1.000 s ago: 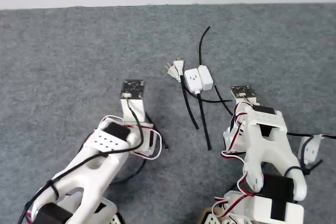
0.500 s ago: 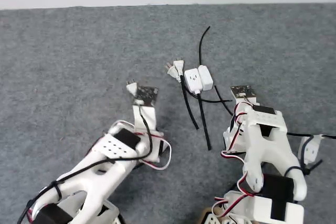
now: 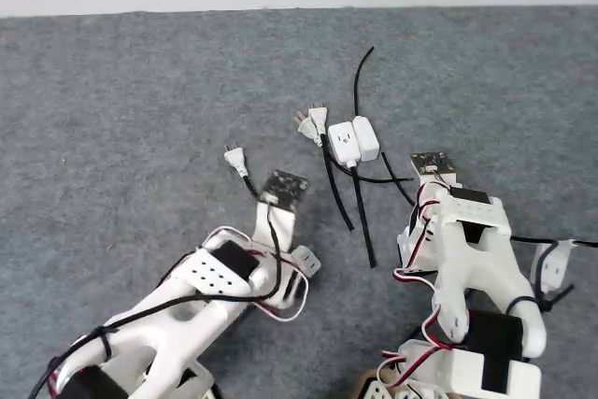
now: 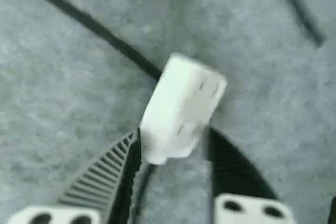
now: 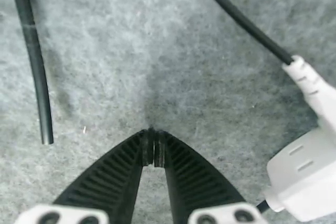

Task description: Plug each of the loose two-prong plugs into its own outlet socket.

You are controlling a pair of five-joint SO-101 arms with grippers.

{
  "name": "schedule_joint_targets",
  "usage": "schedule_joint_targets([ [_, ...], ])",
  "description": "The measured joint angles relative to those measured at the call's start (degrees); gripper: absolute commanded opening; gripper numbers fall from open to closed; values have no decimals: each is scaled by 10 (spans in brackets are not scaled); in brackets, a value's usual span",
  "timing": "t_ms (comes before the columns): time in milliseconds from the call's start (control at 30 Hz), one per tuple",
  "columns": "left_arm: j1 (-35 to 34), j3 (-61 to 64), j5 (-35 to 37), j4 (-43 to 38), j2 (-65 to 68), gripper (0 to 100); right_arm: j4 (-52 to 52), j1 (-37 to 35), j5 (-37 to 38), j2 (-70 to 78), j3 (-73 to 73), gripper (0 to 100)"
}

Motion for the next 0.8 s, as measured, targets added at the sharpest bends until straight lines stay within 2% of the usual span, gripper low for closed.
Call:
schedule_joint_targets([
  [267, -28, -15, -91, 29, 0, 302, 0, 0, 0, 0, 0, 9],
  [800, -28, -30, -96, 29, 0, 301, 0, 0, 11, 0, 0, 9],
])
